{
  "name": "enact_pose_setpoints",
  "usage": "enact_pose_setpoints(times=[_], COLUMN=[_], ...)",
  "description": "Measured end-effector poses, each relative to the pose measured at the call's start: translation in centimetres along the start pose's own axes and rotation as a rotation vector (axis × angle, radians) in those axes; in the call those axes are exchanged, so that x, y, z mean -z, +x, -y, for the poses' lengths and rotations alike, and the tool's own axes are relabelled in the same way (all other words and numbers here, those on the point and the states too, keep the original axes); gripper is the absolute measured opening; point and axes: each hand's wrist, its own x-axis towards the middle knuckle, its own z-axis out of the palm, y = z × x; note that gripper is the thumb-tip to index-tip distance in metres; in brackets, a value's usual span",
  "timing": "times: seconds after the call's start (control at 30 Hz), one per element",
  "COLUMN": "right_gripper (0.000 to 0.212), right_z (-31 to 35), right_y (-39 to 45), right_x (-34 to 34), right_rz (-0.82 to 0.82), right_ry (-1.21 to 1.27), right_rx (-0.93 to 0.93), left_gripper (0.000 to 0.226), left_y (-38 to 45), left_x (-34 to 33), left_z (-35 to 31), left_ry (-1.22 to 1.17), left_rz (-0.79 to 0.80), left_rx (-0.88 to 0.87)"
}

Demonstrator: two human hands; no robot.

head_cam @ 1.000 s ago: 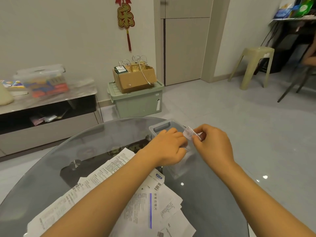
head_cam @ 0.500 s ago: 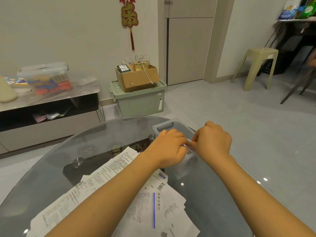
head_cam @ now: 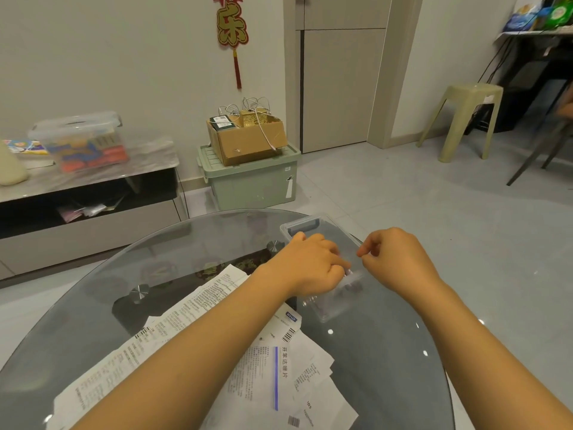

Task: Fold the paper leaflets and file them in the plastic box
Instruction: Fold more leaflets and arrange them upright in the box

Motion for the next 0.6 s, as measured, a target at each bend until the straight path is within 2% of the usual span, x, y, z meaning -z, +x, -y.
enact_pose_setpoints(times=[0.1,0.27,0.43,0.53,0.6], right_gripper=[0.021,0.022,0.016,0.016,0.016], right_z=[-0.5,-0.6,-0.5,-0.3,0.0], right_y=[-0.1,-0.1,-0.7,-1.4,-2.4], right_x=[-0.2,-0.3,0.2,0.5,0.8], right_rz=[-0.008,-0.013,-0.023,-0.046,-0.043], right_ry=[0.062,0.11,0.156,0.15,0.171], right_rx=[0.002,0.007,0.063,0.135,0.192], left_gripper=[0.05,0.049,0.047,0.063,0.064], left_y=[0.6,1.3,0.4,-1.4,-3.6], left_x=[0.2,0.9,1.6,2.1,2.3], left_z=[-0.4,-0.9,-0.9,-1.4,-2.1], left_ry=[0.009,-0.011,-0.101,-0.14,-0.184], left_rz=[0.043,0.086,-0.019,-0.118,-0.219], left_rx=[0.029,0.071,0.096,0.114,0.139])
